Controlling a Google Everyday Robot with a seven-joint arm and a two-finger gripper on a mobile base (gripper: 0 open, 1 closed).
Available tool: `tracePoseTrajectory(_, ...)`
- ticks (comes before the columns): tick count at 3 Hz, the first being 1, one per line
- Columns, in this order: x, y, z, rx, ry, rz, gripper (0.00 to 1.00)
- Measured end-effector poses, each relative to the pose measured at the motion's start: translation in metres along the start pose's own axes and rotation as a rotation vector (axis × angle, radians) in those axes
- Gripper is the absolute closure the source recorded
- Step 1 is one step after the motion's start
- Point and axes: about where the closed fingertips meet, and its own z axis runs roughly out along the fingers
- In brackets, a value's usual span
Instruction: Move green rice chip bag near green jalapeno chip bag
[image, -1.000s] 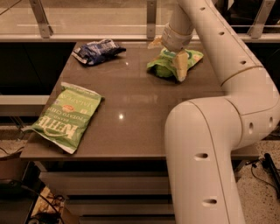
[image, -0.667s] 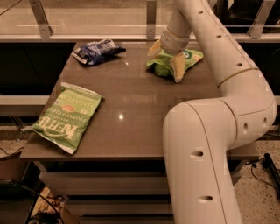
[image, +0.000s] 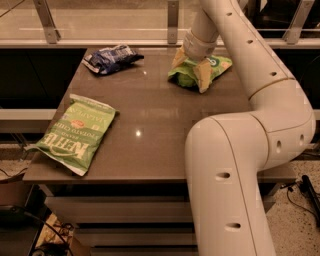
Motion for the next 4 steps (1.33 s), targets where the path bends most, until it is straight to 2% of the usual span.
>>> tracePoseTrajectory(1,-0.0001,0.0000,0.0000,0.000,0.000,0.000,0.88)
tracePoseTrajectory(2,0.0004,-0.0040,-0.0006,0.011,0.003,0.000,1.00)
tracePoseTrajectory(4,0.0003,-0.0043,-0.0013,0.011,0.003,0.000,1.00)
